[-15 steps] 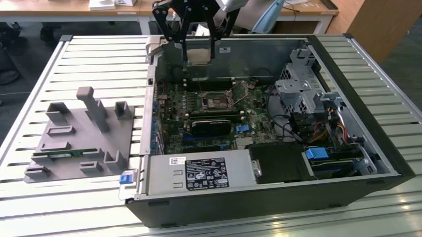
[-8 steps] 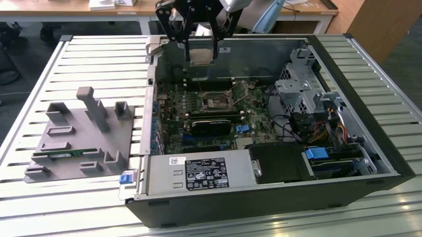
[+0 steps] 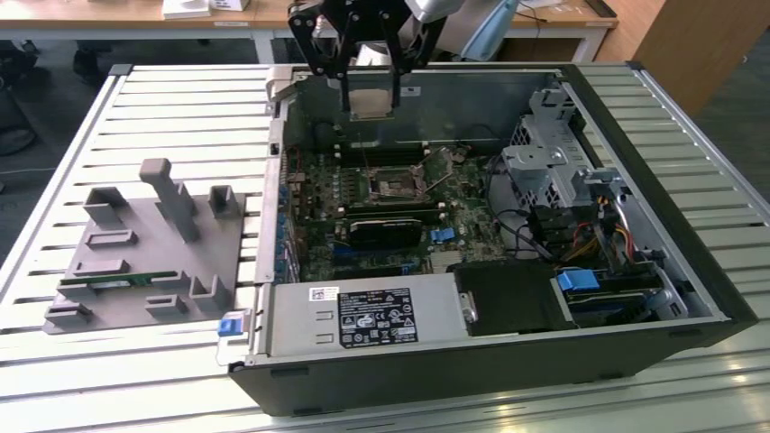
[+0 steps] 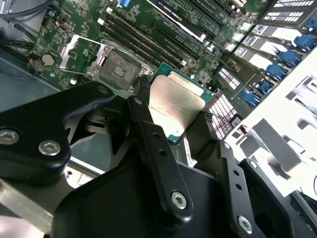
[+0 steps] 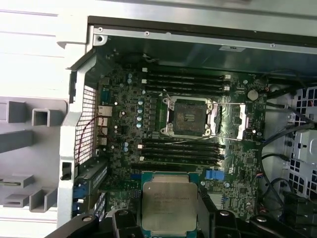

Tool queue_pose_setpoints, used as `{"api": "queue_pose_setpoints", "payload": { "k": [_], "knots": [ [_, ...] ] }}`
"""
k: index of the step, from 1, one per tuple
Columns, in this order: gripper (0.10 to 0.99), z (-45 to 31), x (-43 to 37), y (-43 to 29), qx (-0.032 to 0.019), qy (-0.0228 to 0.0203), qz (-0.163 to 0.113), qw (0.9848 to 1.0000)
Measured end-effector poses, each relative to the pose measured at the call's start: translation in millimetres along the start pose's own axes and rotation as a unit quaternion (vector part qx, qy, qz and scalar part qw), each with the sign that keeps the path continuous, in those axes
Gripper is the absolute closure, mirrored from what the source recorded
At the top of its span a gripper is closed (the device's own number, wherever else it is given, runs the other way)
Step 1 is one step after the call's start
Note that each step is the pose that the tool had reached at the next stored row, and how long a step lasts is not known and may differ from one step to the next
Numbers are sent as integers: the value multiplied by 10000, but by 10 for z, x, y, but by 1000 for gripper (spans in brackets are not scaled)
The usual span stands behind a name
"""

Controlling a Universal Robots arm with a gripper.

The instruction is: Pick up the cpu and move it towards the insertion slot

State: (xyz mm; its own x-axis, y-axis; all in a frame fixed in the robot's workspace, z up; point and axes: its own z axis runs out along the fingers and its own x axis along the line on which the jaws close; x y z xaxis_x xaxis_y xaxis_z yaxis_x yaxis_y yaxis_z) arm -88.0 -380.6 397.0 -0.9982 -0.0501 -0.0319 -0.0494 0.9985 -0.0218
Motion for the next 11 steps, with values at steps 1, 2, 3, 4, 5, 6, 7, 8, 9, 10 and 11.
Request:
{"api": "queue_pose_setpoints", "payload": {
  "k": [1, 2, 3, 4, 5, 6, 7, 8, 9, 10, 11],
  "knots": [
    [545, 0, -1, 0, 0, 0, 0, 10000],
    [545, 1, -5, 0, 0, 0, 0, 10000],
    [545, 1, -10, 0, 0, 0, -1, 10000],
    [545, 1, -11, -1, 0, 0, -1, 10000],
    [545, 1, -13, -1, 0, 0, 0, 10000],
    [545, 1, -14, -1, 0, 0, 0, 10000],
    [545, 2, -16, -1, 0, 0, 0, 10000],
    [545, 2, -17, -1, 0, 0, 0, 10000],
    [545, 2, -19, -1, 0, 0, 0, 10000],
    [545, 2, -22, -1, 0, 0, -1, 10000],
    [545, 3, -26, -1, 0, 0, -1, 10000]
  ]
}}
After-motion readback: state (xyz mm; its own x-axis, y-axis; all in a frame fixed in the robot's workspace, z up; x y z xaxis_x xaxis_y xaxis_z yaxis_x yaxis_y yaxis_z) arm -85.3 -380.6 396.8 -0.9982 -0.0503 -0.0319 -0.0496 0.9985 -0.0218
